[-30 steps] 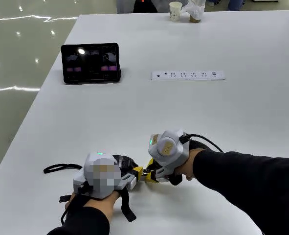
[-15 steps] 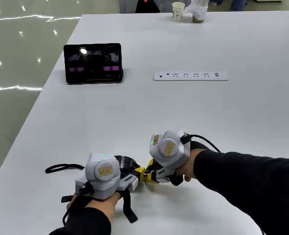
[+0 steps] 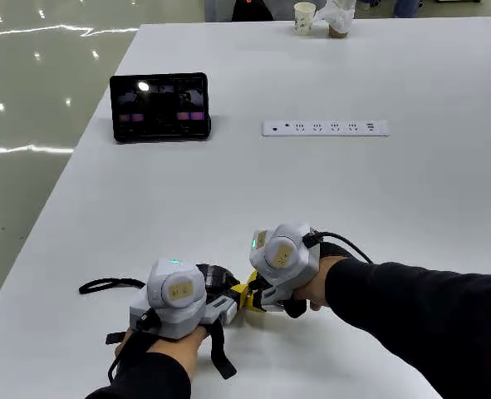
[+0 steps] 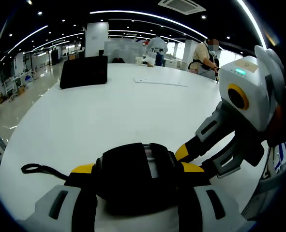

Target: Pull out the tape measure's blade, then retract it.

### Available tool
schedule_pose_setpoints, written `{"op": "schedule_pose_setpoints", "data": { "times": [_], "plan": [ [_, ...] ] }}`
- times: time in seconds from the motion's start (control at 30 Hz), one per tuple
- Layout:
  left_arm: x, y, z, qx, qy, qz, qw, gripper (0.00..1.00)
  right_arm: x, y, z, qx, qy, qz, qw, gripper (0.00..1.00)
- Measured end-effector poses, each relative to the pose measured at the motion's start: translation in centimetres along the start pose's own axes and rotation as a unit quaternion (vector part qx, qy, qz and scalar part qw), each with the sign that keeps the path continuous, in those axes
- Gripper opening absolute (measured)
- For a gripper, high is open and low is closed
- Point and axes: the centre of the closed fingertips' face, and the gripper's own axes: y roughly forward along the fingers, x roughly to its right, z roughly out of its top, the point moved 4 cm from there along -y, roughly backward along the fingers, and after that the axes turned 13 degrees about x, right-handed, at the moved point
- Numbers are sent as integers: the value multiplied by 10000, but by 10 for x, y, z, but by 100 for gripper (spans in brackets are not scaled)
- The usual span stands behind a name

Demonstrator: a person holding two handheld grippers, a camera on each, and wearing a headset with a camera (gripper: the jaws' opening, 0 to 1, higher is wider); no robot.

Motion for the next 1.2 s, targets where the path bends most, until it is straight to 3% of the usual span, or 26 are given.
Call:
{"op": "schedule_pose_setpoints", "data": {
  "times": [0.7, 0.9, 1.2],
  "plan": [
    [0, 0, 0, -78, 9, -49, 10000, 63, -2, 3, 1, -1, -146, 2, 9999, 13],
    [1, -1, 1, -57, 86, -95, 9999, 63, -4, 2, 1, 33, -291, -173, 9994, 14],
    [1, -1, 0, -104, 136, -137, 9998, 63, -8, -12, 6, 354, -110, -345, 9987, 16]
  ]
}}
